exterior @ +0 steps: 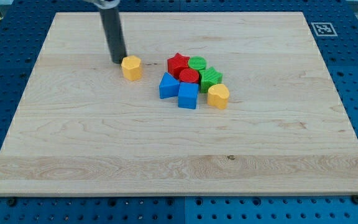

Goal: Move the yellow hexagon to the left side of the red star

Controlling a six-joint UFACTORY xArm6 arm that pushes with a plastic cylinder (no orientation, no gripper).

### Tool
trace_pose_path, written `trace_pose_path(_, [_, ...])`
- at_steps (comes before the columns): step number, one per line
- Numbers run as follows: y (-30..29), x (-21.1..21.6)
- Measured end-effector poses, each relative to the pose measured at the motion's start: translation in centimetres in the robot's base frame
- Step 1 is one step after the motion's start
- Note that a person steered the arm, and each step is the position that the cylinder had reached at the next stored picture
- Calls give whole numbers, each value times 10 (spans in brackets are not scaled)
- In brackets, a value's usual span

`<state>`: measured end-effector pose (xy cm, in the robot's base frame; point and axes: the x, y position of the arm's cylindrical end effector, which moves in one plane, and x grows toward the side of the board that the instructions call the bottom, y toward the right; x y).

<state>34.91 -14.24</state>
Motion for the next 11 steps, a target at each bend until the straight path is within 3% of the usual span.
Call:
trace_pose_path(2, [4,26])
trace_pose_path(6, [52,23])
trace_pose_path(11, [70,44])
